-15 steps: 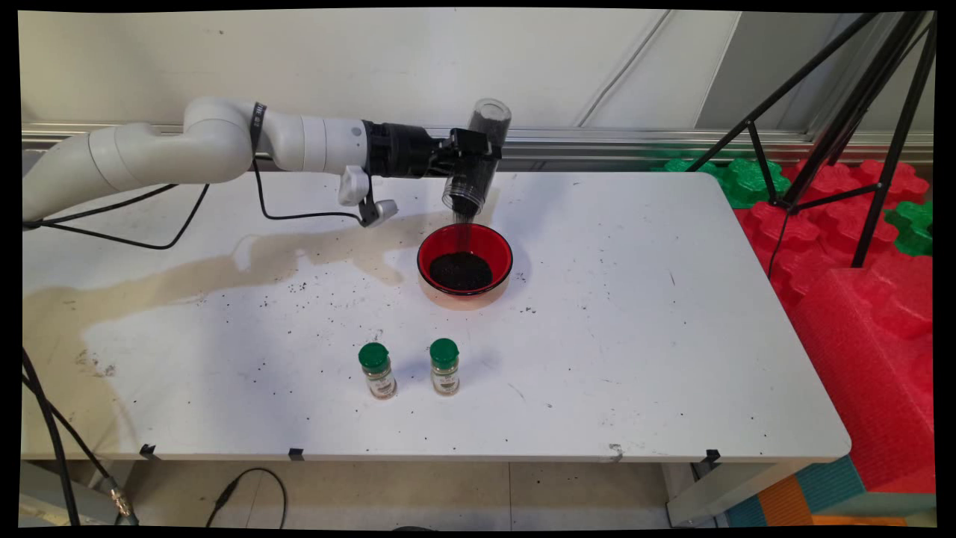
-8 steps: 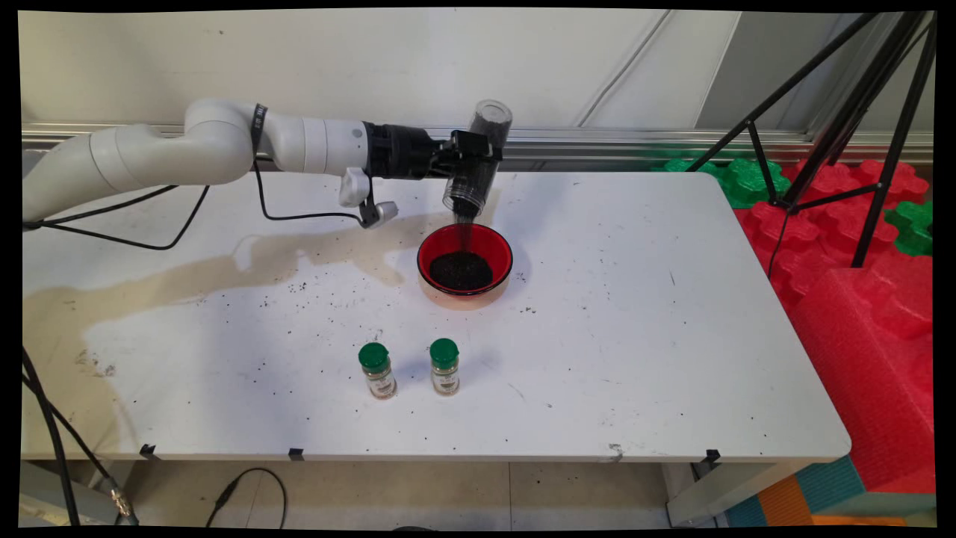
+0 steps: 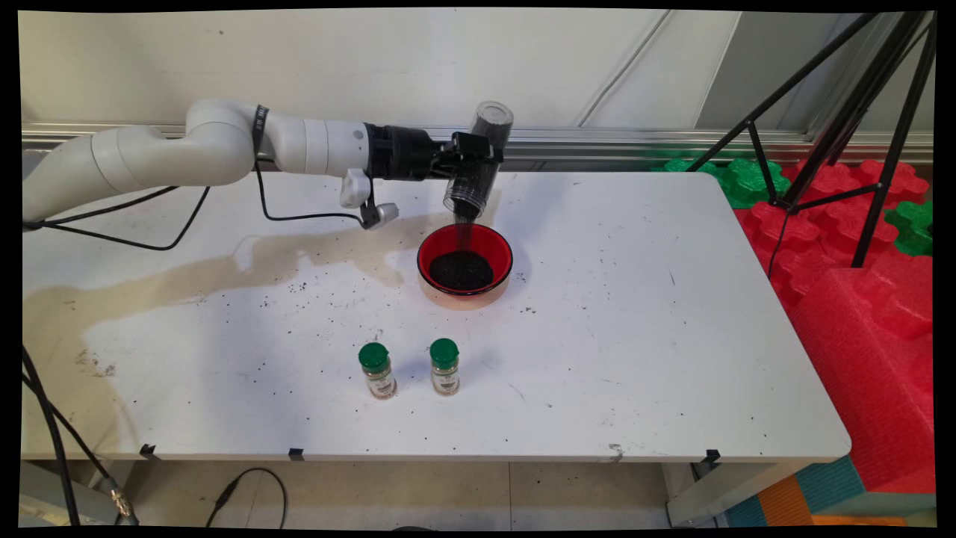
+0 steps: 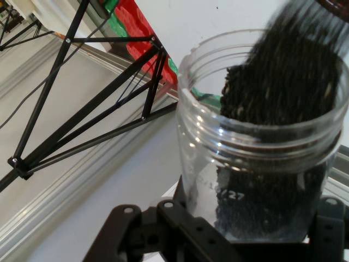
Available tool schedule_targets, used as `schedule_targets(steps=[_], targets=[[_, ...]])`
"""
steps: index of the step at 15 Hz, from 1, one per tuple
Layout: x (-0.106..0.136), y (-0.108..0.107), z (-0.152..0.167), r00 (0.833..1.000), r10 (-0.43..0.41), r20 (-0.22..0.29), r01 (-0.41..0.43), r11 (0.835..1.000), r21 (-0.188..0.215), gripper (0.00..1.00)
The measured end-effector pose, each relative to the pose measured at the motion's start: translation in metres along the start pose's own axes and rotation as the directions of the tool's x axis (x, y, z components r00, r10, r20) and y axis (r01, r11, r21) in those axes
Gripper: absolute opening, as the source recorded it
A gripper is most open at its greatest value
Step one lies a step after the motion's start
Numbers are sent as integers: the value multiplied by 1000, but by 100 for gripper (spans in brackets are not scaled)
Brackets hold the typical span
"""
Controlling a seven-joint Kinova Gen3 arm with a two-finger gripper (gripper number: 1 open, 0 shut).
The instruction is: Pour the black seasoning powder in the red bowl
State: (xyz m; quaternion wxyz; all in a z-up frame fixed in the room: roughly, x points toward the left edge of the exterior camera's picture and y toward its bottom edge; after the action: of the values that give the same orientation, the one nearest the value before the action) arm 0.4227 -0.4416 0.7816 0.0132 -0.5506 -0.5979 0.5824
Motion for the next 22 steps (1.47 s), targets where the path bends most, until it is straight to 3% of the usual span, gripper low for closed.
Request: schedule_targets(steps=[22], targets=[[3, 2, 4, 1000, 27, -6, -27, 1000, -7, 0]])
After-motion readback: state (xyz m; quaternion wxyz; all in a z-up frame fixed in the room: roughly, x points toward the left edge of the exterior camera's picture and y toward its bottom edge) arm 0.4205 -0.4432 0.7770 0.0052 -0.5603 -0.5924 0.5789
